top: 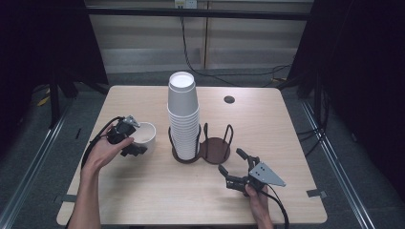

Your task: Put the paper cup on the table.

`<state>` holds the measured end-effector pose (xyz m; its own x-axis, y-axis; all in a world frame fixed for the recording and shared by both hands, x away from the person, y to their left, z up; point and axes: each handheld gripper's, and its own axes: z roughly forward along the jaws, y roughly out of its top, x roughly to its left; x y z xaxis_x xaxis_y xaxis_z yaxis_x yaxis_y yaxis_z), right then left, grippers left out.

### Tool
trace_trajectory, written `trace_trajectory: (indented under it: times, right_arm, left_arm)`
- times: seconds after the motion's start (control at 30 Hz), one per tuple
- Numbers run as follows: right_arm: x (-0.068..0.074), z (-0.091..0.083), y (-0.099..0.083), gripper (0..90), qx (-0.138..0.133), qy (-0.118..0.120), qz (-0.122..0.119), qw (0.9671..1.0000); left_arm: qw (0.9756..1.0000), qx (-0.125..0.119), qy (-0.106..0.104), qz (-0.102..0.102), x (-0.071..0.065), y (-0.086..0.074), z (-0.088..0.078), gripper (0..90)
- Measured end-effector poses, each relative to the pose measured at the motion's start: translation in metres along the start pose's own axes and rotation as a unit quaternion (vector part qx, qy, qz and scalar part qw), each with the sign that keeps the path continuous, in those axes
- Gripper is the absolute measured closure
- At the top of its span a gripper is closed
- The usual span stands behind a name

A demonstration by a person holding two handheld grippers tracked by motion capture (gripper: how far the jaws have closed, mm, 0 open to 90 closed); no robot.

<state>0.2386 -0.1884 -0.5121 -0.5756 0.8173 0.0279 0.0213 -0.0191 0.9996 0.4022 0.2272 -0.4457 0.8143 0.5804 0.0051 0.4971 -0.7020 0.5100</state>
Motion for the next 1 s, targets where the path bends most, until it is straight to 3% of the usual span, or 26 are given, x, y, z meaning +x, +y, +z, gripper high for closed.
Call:
trace_trajectory:
  times: [0.23,0.4,0.47,0.77,0.93,1.0]
  right_arm:
    - [0.0,0.0,0.0,13.0,0.0,0.0,0.0,1.0]
    - [0.0,0.0,0.0,13.1,0.0,0.0,0.0,1.0]
    - [0.0,0.0,0.0,13.1,0.0,-0.001,0.0,1.0]
    - [0.0,0.0,0.0,13.1,0.0,-0.001,0.0,1.0]
    - [0.0,0.0,0.0,13.0,-0.001,-0.001,-0.001,1.0]
    - [0.0,0.0,0.0,13.1,-0.001,-0.001,-0.001,1.0]
  left_arm:
    - [0.9992,-0.037,0.01,-0.007,-0.003,-0.011,-0.014,16.5]
    - [0.9969,-0.074,0.024,-0.011,-0.009,-0.017,-0.029,16.3]
    - [0.9949,-0.093,0.038,-0.009,-0.014,-0.018,-0.034,15.9]
    - [0.9864,-0.155,0.05,-0.02,-0.029,-0.021,-0.047,16.2]
    - [0.98,-0.193,0.043,-0.02,-0.042,-0.023,-0.048,16.3]
    - [0.9751,-0.216,0.041,-0.029,-0.049,-0.025,-0.048,15.9]
